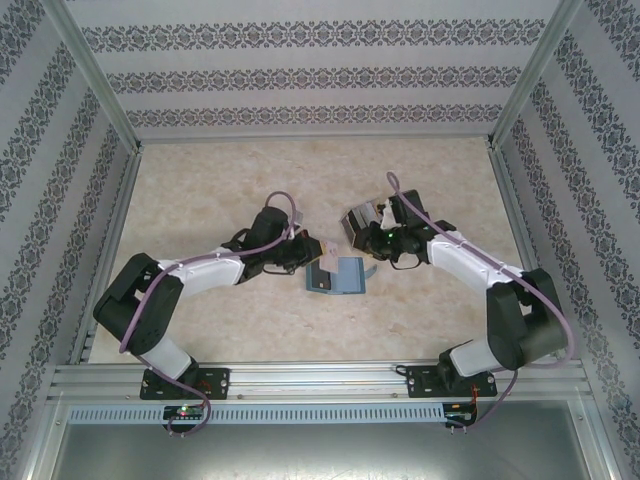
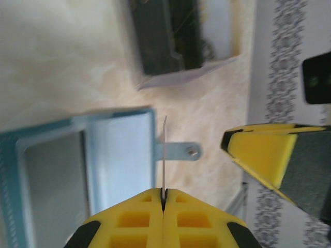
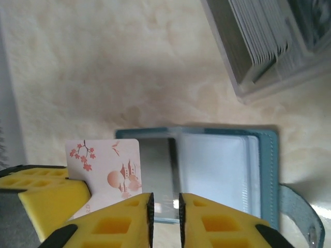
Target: Put the credit cards into the card holder
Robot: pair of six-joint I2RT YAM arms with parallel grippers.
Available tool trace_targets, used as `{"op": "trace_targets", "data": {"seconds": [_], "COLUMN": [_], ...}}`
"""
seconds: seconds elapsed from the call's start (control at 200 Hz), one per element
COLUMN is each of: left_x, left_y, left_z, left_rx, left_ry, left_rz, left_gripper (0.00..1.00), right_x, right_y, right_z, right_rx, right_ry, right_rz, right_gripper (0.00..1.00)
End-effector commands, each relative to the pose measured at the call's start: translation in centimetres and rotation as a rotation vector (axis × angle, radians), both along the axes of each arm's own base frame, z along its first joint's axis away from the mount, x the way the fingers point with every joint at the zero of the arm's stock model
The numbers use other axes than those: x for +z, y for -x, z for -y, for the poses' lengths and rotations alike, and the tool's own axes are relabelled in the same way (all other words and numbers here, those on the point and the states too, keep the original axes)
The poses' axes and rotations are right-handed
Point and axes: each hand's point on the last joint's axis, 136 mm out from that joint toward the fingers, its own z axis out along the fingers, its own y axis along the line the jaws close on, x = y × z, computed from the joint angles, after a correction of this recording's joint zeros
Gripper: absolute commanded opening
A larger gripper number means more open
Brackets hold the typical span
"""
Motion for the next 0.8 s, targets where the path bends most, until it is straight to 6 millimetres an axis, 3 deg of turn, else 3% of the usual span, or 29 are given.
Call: {"op": "trace_targets", "data": {"seconds": [0.0, 0.16, 0.54, 0.794], "left_x": [-2.7, -4.1, -4.5, -4.5], "left_y": [1.2, 1.5, 0.2, 0.9], "left_z": [-0.6, -0.5, 1.0, -0.3], "left_rx": [0.003, 0.038, 0.033, 0.074], "left_ry": [-0.127, -0.147, -0.1, -0.115], "left_rz": [0.021, 0.036, 0.066, 0.062], "left_gripper": [0.0, 0.0, 0.0, 0.0], "right_x": [-2.9, -4.4, -7.8, -10.0], "right_y": [1.3, 1.7, 2.5, 3.1], "right_z": [0.5, 0.7, 2.2, 3.4], "right_rx": [0.052, 0.086, 0.099, 0.096], "right_ry": [0.141, 0.241, 0.342, 0.42], "right_rz": [-0.027, -0.029, -0.094, -0.14], "right_gripper": [0.2, 0.19, 0.19, 0.17]}}
